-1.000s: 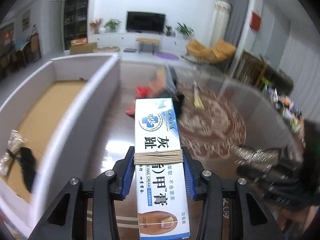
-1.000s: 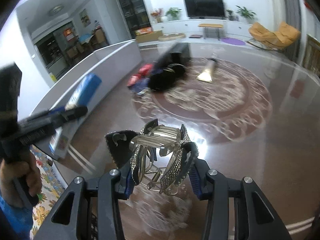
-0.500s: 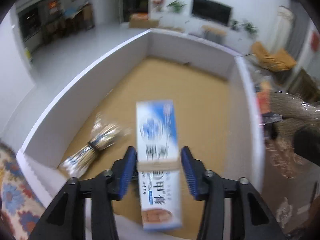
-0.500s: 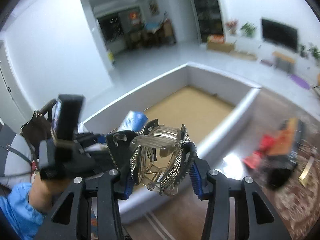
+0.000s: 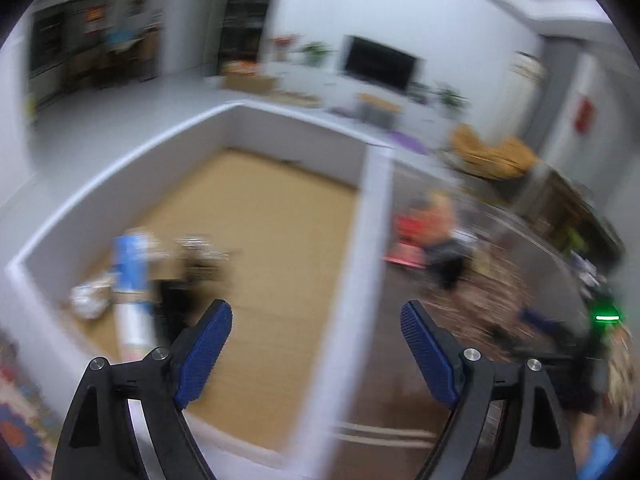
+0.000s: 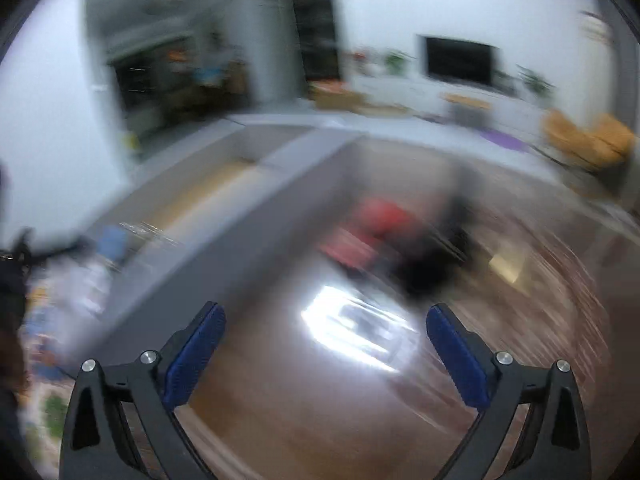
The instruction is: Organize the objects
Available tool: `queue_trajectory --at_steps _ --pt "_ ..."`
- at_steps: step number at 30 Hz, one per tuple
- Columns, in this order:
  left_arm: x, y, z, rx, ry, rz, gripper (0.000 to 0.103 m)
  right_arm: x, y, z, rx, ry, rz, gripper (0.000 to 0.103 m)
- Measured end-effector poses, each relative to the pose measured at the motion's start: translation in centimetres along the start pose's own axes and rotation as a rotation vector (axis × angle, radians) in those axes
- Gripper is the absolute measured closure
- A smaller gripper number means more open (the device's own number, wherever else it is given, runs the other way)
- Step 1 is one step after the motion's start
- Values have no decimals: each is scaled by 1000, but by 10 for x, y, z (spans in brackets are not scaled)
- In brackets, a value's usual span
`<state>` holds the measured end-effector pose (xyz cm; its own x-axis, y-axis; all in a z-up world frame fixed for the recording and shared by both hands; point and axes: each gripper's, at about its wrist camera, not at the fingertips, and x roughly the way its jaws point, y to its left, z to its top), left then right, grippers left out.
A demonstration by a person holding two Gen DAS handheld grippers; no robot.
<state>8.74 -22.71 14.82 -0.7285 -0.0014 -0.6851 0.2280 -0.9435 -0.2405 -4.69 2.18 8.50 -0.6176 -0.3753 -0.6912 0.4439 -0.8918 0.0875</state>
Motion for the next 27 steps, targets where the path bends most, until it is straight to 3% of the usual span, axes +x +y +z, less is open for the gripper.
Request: queue_trajectory --at_steps 2,5,8,11,15,21,27 --pt "1 -46 -10 81 8 -81 16 2 -45 -33 56 64 -109 2" --pt "15 -102 -33 176 60 -168 0 -8 -89 -59 84 91 -231 2" --pt "48 -138 -61 211 147 -202 0 -10 -115 -72 90 123 -309 2" --pt "89 -151 -82 231 215 -162 0 -9 -138 -86 131 148 -310 2" --pt "131 -154 -87 250 229 -96 0 -14 -136 -95 144 151 -300 2" --pt "157 -163 -82 340 172 -5 0 -8 -136 -95 142 158 -299 2" --pt "170 -158 -74 341 179 -1 0 -10 -139 -97 172 171 -295 0"
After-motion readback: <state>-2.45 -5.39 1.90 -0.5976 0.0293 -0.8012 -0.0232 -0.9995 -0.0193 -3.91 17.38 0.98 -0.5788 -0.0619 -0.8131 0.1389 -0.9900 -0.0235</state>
